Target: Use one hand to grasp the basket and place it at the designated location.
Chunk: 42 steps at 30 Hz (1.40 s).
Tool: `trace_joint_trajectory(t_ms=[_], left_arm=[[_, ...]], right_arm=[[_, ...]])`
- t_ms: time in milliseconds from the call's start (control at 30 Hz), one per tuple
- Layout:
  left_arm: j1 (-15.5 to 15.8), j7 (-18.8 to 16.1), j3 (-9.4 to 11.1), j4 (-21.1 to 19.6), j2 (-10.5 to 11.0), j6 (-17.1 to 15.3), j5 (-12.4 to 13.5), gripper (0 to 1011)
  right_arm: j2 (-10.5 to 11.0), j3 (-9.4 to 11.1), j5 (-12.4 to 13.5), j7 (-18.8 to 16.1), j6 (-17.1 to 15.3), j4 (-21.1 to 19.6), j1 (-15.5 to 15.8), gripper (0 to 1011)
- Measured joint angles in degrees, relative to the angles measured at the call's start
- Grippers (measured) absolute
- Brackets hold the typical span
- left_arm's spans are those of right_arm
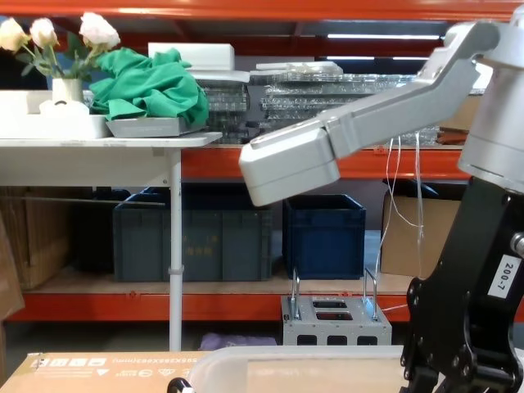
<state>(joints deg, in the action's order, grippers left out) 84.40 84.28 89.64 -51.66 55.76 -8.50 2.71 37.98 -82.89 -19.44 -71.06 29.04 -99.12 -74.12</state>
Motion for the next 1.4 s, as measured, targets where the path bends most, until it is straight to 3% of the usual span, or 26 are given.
trace_joint_trajectory(t_ms=[1167, 1300, 1400], left_arm=[[0.00, 0.00, 0.00, 0.00, 0.00, 0.00, 0.00, 0], [0.00, 0.00, 0.00, 0.01, 0.00, 0.00, 0.00, 0], [0.00, 0.00, 0.00, 0.00, 0.00, 0.00, 0.00, 0]], right_arm=[[-1.60, -0.99, -0.75, -0.19, -1.12, 1.71, 0.53, 238], [-1.60, -1.03, -0.93, -0.10, -1.20, 1.76, 0.54, 306], [-1.35, -0.84, -0.91, 0.14, -1.05, 1.71, 0.54, 413]])
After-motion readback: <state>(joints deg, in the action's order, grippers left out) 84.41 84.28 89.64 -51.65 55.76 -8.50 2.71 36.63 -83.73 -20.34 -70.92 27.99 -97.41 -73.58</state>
